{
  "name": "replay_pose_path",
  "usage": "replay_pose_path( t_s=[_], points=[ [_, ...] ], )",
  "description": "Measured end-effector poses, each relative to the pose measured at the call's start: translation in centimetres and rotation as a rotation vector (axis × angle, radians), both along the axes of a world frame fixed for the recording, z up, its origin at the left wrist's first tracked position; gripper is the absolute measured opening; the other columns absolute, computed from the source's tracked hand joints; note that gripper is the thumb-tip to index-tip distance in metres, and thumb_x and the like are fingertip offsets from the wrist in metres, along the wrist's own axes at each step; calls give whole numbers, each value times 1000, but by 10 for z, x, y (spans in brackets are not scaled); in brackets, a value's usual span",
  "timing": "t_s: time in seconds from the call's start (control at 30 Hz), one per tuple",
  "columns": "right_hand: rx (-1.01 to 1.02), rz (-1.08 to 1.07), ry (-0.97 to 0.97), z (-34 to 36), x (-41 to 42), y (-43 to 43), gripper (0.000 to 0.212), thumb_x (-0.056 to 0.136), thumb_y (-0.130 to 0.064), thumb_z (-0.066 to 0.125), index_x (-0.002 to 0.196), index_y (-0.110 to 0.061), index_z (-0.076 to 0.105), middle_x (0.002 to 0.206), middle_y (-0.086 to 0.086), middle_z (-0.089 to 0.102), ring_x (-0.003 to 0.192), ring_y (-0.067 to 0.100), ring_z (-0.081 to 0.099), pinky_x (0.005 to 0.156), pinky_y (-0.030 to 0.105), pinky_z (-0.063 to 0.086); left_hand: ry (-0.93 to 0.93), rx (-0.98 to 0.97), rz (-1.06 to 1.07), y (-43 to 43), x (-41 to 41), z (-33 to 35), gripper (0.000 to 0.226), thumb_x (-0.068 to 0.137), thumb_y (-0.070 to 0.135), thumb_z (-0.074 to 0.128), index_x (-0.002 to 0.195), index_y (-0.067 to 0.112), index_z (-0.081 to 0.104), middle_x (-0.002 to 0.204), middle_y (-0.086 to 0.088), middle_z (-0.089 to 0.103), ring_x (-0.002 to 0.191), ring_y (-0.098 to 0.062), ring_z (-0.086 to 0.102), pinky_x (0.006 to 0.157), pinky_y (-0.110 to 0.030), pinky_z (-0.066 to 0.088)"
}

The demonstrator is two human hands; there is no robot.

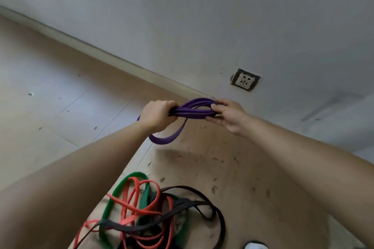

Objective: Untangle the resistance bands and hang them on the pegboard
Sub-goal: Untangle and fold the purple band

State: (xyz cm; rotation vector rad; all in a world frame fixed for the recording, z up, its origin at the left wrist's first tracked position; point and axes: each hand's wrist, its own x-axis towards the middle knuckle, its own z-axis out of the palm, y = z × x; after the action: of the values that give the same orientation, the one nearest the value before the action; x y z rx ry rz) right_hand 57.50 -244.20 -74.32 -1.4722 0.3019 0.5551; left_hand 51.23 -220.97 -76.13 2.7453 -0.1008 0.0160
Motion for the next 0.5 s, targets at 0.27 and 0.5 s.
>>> replay_pose_path(
  t_s=[0.27, 0.5],
  points=[
    [-175, -90, 160, -129, 9, -57, 20, 101, 0, 54, 120, -3, 54, 110, 15, 62, 88, 22, 66, 59, 29, 63, 132, 187, -232, -51, 41, -126, 73, 85, 56, 69, 148, 27, 45, 150, -6, 52, 139, -31, 45, 109, -44, 39],
    [-274, -91, 69, -142, 19, -62, 25, 98, 2, 57, 121, -8, 56, 98, 7, 64, 81, 19, 67, 52, 26, 60, 4, 196, -112, -29, 10, -126, 99, 71, 66, 72, 153, 31, 29, 155, -5, 37, 138, -34, 37, 107, -47, 39]
  ],
)
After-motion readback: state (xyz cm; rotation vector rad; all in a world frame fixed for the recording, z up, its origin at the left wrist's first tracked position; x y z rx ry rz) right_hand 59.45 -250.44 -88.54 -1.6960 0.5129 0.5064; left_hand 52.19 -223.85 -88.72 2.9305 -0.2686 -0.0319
